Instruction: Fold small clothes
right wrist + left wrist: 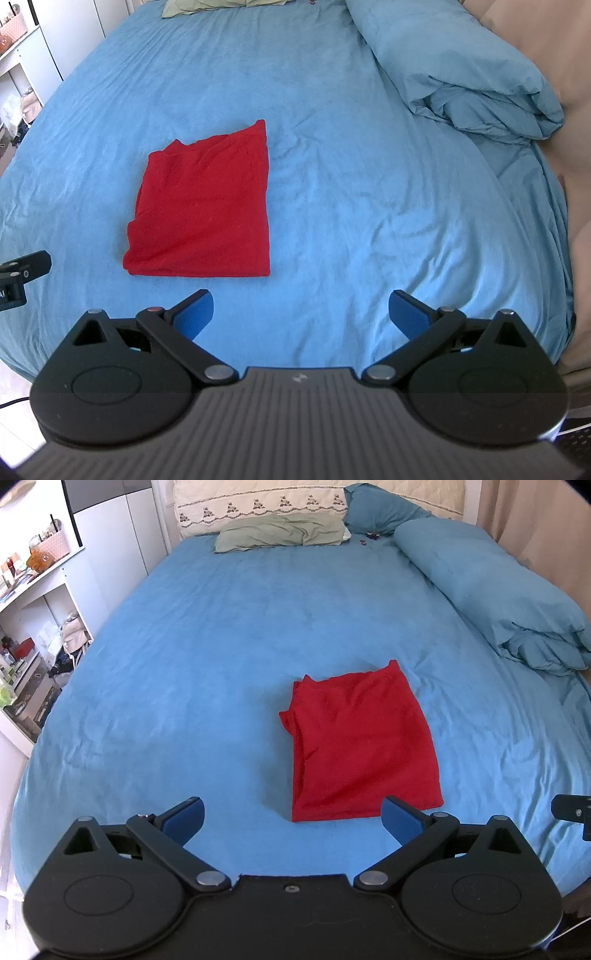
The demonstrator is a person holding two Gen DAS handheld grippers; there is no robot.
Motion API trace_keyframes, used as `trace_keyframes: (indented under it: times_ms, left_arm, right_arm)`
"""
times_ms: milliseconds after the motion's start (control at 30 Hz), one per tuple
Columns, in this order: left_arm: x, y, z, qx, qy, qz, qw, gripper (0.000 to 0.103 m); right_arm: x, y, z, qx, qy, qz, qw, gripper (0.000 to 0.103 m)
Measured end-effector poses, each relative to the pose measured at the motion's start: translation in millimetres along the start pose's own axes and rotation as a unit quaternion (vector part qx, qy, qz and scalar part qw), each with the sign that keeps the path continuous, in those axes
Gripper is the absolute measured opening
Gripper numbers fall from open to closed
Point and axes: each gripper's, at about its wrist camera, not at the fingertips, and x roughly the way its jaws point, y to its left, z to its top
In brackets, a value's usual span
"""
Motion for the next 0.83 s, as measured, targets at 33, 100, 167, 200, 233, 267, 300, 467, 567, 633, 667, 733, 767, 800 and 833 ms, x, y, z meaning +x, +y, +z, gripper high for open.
trace_keyframes:
  times_ms: [33,100,167,200,233,267,300,467,567,633,667,733,767,800,833]
  left_arm:
    - [-0.1,-0.1,-0.2,0.0,0.001,-0.001,1.0,0.103]
    - [0.2,0.4,-0.2,-0.004,0.005,-0.006,1.0,0.103]
    - [0.1,1.3,0.2,-0.007,0.008,-0.009,0.9999,0.103]
    - [0.0,0.6,0.0,-0.006,0.007,-0.008,0.9999,0.103]
    - [-0.2,-0.5,0.1,-0.003,0.007,-0.005,1.0,0.103]
    - [-0.5,-1.8,0.1,0.001,0.007,-0.003,1.0,0.103]
    - [-0.9,-2.9,0.1,0.004,0.006,-0.001,1.0,0.103]
    - [-3.8,-6.3,-1.4,0.011,-0.002,0.001,0.9999,0.103]
    - [-4.0,-5.2,-2.3,0.005,-0.005,-0.007,1.0,0.103]
    - [-3.5,-2.8,-2.3,-0.005,-0.004,-0.012,0.9999,0.103]
    - [-3.3,-1.7,-2.2,-0.009,-0.004,-0.013,0.9999,0.103]
    - [-3.5,0.4,-3.5,-0.014,-0.005,-0.009,0.9998,0.103]
    - [-3.6,0.8,-2.8,-0.016,-0.005,-0.006,0.9998,0.103]
    - [-3.5,1.5,-3.1,-0.017,-0.004,-0.005,0.9998,0.103]
    - [-2.5,2.6,-2.8,-0.018,-0.001,-0.006,0.9998,0.103]
  right_arm:
    - [-0.3,-0.5,-0.1,0.001,-0.001,0.0,1.0,0.103]
    - [-0.8,-0.6,-1.0,0.002,-0.001,0.0,1.0,0.103]
    - [-0.8,-1.5,-1.5,0.001,-0.001,0.0,1.0,0.103]
    - [-0.8,-1.8,-1.4,0.001,0.0,0.001,1.0,0.103]
    - [-1.4,-1.8,-1.9,0.001,-0.001,0.001,1.0,0.103]
    - [-2.1,-1.4,-2.4,0.001,-0.001,0.001,1.0,0.103]
    - [-2.5,-1.3,-2.3,0.002,-0.001,0.002,1.0,0.103]
    - [-2.9,-1.4,-2.7,0.003,-0.001,0.003,1.0,0.103]
    - [-3.1,-1.8,-2.7,0.004,-0.002,0.003,1.0,0.103]
    - [-3.1,-2.0,-2.8,0.005,-0.002,0.003,1.0,0.103]
    - [-3.5,-1.2,-3.1,0.006,-0.002,0.002,1.0,0.103]
    - [-4.1,-1.2,-3.2,0.006,-0.003,0.002,1.0,0.103]
    - [-4.6,0.0,-3.6,0.007,-0.003,0.002,1.0,0.103]
    - [-4.8,1.0,-4.0,0.008,-0.003,0.001,1.0,0.103]
    - [-4.9,1.5,-4.0,0.009,-0.004,0.001,1.0,0.103]
